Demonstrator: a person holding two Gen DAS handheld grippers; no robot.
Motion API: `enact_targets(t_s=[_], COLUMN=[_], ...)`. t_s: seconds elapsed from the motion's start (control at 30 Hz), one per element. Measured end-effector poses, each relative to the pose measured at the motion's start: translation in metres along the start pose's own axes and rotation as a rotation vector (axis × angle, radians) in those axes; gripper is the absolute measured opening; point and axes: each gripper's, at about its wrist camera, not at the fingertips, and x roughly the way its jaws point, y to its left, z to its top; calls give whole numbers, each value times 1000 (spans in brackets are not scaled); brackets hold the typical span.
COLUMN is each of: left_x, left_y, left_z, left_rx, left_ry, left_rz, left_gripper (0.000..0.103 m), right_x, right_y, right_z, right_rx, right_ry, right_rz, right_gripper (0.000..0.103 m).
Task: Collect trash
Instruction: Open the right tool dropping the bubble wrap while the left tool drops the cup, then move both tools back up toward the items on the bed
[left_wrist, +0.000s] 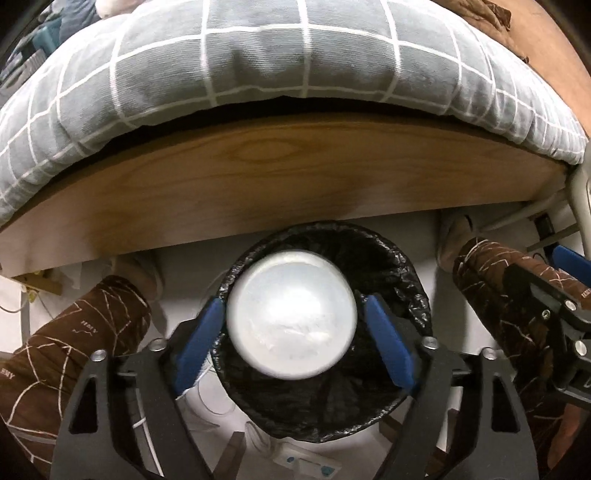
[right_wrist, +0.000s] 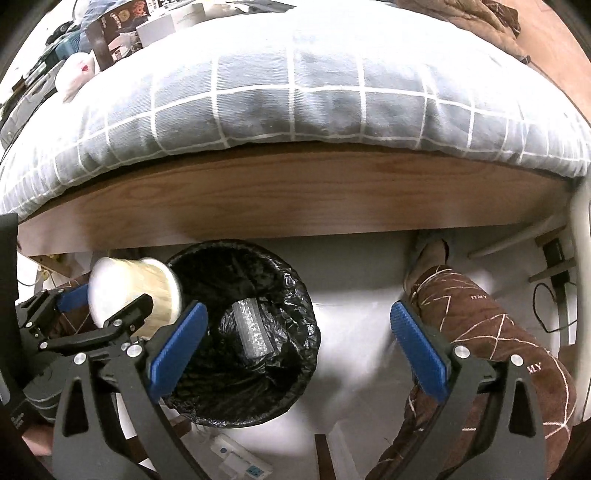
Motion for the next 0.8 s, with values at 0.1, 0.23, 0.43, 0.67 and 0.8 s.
enact_targets(t_s=[0.1,0.23,0.43,0.67,0.8], left_x=[-5,-15,-34,-65,-88], left_y=[4,12,27,39,42], left_z=[2,2,6,6,15], left_rx=[-15,-20,-37,-59,-62], left_ry=[-20,-53,-94,-136,-184], left_rz=[-2,22,38,38,24], left_gripper=[91,97,97,97,97], right_x=[1,2,-10,-39,-57], right_y=[4,9,19,25,25], right_z=[0,1,3,9,17], right_rx=[-10,-14,-41,-59,-52], right_ry=[-4,-13,-54,-103,-132], right_rz=[-8,-10,-10,-9,-9], right_gripper=[95,95,95,95,95])
